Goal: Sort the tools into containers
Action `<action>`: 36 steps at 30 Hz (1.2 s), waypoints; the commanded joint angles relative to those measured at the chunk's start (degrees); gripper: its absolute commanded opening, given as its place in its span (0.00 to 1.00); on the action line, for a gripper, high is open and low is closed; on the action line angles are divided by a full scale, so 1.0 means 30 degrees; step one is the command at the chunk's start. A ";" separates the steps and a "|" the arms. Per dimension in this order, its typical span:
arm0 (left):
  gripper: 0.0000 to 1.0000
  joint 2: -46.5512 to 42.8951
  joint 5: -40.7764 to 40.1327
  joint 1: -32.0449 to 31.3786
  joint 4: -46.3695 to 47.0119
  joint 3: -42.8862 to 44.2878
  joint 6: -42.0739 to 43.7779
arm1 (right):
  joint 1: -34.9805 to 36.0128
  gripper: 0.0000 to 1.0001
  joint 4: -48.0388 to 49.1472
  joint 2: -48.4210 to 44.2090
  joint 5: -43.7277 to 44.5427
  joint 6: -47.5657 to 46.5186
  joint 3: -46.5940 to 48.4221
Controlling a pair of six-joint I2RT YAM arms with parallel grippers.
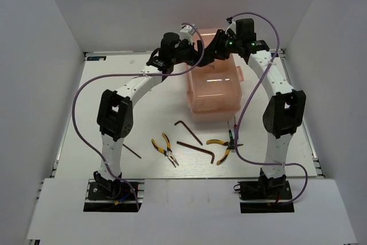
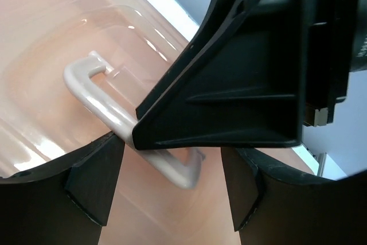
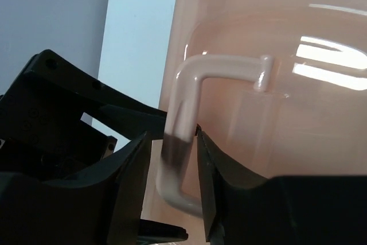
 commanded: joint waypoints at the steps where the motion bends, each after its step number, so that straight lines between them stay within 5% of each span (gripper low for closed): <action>1: 0.78 0.0800 -0.1623 -0.0254 -0.2913 0.1291 -0.0024 | -0.0216 0.45 0.0340 -0.0931 -0.0789 -0.0602 0.0472; 9: 0.70 0.1036 -0.3496 -0.0605 -0.4204 0.1882 -0.0200 | -0.1505 0.47 -0.2650 -0.2603 0.6966 -0.4500 0.1034; 14: 0.65 0.1444 -0.4172 -0.0779 -0.5492 0.2817 -0.0200 | -0.3610 0.47 -0.2007 -0.3686 0.8089 -0.5496 -0.1711; 25: 0.44 0.3116 -0.4348 -0.0957 -0.7605 0.6186 -0.0376 | -0.6807 0.60 -0.1068 -0.0585 0.0155 -0.7253 -0.3393; 36: 0.20 0.3467 -0.3793 -0.0957 -0.7605 0.6188 -0.0550 | -0.6926 0.62 -0.0629 0.2694 -0.0903 -0.6467 -0.2367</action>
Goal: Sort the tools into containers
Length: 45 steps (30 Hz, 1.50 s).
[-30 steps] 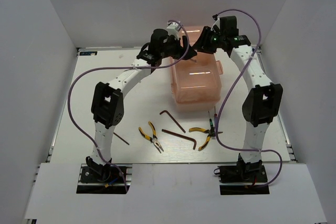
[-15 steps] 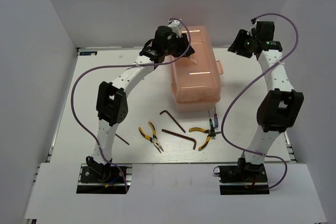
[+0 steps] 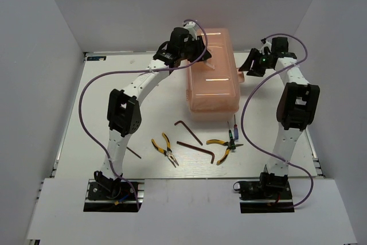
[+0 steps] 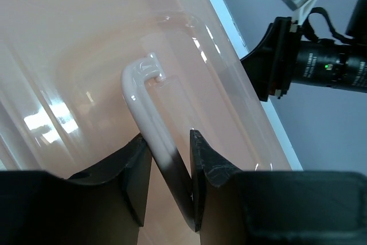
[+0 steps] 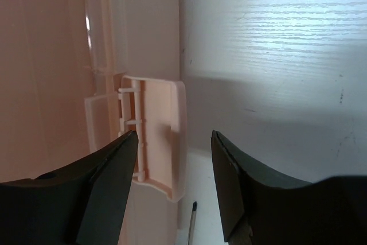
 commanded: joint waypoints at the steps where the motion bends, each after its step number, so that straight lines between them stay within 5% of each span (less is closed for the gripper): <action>1: 0.20 0.0662 0.0668 -0.0214 -0.1078 0.0083 0.0993 | -0.0078 0.60 0.0522 0.0825 -0.1275 0.0391 0.0926; 4: 0.15 0.0662 0.0668 -0.0214 -0.1076 0.0083 0.0819 | -0.0078 0.55 0.0317 0.1469 -0.1656 0.0772 0.1014; 7: 0.11 0.0662 0.0844 -0.0214 -0.0871 0.0083 0.0642 | -0.0106 0.40 0.0170 0.2115 -0.2416 0.1358 0.1073; 12: 0.02 0.0313 0.0609 -0.0214 -0.0871 0.0259 0.0231 | -0.0194 0.00 0.0258 0.2057 -0.2625 0.1272 0.0809; 19: 0.00 -0.1532 -0.1199 0.0226 -0.1543 0.0259 0.0637 | -0.0516 0.00 -0.0972 0.0915 0.2933 -0.0339 0.1629; 25: 0.00 -0.4486 -0.3517 0.1043 -0.3037 -0.0999 0.2629 | -0.1277 0.00 -0.1411 0.0738 0.4260 -0.0779 0.2243; 37: 0.00 -1.1372 -0.5336 0.3652 -0.1022 -1.1482 0.3659 | -0.1895 0.00 -0.1236 0.0300 0.3500 -0.0575 0.1250; 45: 0.00 -1.2404 -0.6567 0.5408 -0.0227 -1.6146 0.4040 | -0.1923 0.00 -0.0914 -0.0257 0.3002 -0.0984 0.0108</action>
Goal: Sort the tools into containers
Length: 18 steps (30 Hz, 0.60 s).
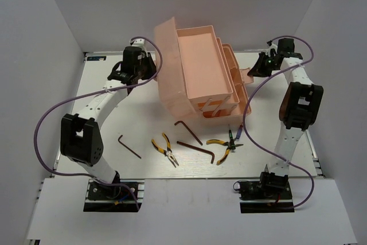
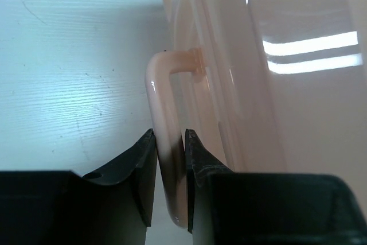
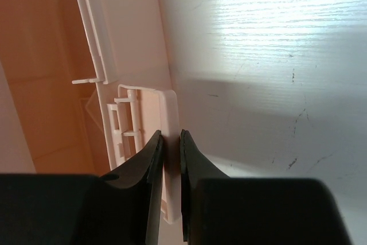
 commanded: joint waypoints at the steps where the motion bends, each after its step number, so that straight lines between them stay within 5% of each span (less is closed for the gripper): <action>1: 0.00 -0.0820 -0.1898 0.0755 -0.0948 -0.1116 0.1730 | -0.0823 0.00 0.0514 -0.0863 0.2469 -0.0176 -0.0564; 5: 0.01 -0.0556 -0.2919 0.1663 -0.1617 -0.0943 0.2082 | -0.0823 0.00 0.0631 -0.0980 0.2206 -0.0118 -0.0886; 10: 0.47 -0.0351 -0.3334 0.2950 -0.2384 -0.0064 0.2258 | -0.0852 0.00 0.0983 -0.1127 0.1796 0.0145 -0.1384; 18: 0.70 -0.0527 -0.2543 0.4184 -0.2559 -0.0064 0.1850 | -0.0823 0.00 0.1363 -0.1155 0.1297 0.0702 -0.1940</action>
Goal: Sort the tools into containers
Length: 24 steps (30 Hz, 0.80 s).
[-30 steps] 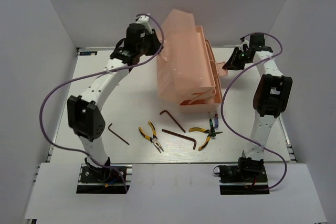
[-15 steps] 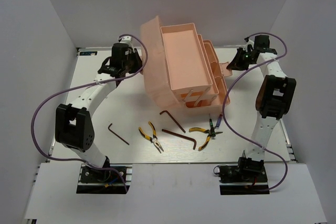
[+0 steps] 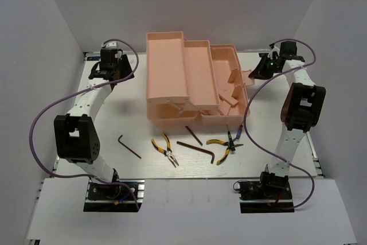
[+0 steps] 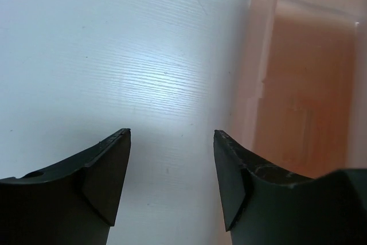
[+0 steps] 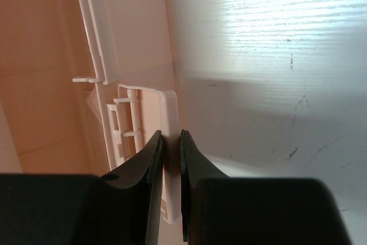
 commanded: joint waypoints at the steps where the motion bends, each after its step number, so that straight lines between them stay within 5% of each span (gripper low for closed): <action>1: 0.70 -0.0483 -0.0191 0.0285 -0.0476 0.0229 0.0259 | -0.0495 0.00 0.0686 -0.0514 0.1771 0.0353 -0.0550; 11: 0.75 -0.1653 0.1976 0.0669 -0.0476 -0.0593 -0.0382 | -0.0408 0.00 0.1067 -0.0485 0.0543 0.2048 -0.0990; 24: 0.83 -0.7570 0.5259 0.0464 0.0317 -0.6099 -0.1411 | 0.0149 0.00 0.1477 0.0394 0.0451 0.4866 0.0475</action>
